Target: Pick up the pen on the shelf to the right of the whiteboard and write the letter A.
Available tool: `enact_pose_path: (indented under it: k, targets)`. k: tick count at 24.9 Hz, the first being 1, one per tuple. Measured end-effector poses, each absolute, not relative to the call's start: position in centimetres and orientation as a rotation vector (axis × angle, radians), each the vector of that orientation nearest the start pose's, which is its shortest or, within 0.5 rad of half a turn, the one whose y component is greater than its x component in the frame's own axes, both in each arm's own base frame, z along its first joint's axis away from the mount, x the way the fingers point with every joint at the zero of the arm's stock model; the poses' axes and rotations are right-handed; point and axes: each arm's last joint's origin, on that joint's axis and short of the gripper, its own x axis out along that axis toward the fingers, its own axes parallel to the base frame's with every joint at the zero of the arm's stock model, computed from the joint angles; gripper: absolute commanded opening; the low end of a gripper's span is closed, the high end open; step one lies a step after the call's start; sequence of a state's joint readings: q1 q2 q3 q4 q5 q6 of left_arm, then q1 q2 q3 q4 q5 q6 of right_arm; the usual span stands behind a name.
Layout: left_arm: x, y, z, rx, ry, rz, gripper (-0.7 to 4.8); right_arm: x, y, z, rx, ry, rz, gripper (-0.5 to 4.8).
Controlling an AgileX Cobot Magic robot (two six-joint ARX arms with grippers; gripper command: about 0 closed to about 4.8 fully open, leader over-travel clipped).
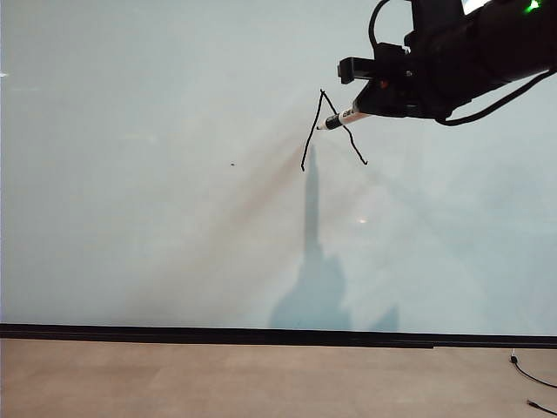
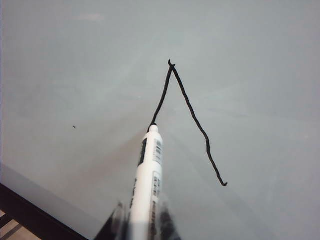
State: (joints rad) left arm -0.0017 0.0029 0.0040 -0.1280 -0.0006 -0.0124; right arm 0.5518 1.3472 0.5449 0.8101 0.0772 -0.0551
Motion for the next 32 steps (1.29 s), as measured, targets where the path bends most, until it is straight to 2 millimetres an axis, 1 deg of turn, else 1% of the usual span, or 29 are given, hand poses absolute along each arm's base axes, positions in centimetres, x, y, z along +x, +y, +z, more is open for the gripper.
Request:
enact_pose_path:
  k: [6, 20, 26, 32]
  targets:
    - [9.7, 0.0, 15.2, -0.012, 0.127, 0.000, -0.04, 23.4, 14.2, 22.4, -0.062, 0.002, 0.485, -0.09]
    - [9.7, 0.0, 15.2, -0.012, 0.127, 0.000, -0.04, 24.1, 14.1, 22.4, -0.057, -0.012, 0.486, -0.09]
    - [9.7, 0.0, 15.2, -0.012, 0.126, 0.000, -0.05, 24.8, 14.5, 22.7, -0.055, -0.017, 0.494, -0.09]
    - [9.7, 0.0, 15.2, -0.012, 0.126, 0.000, -0.04, 24.9, 14.6, 22.7, -0.055, -0.017, 0.494, -0.09]
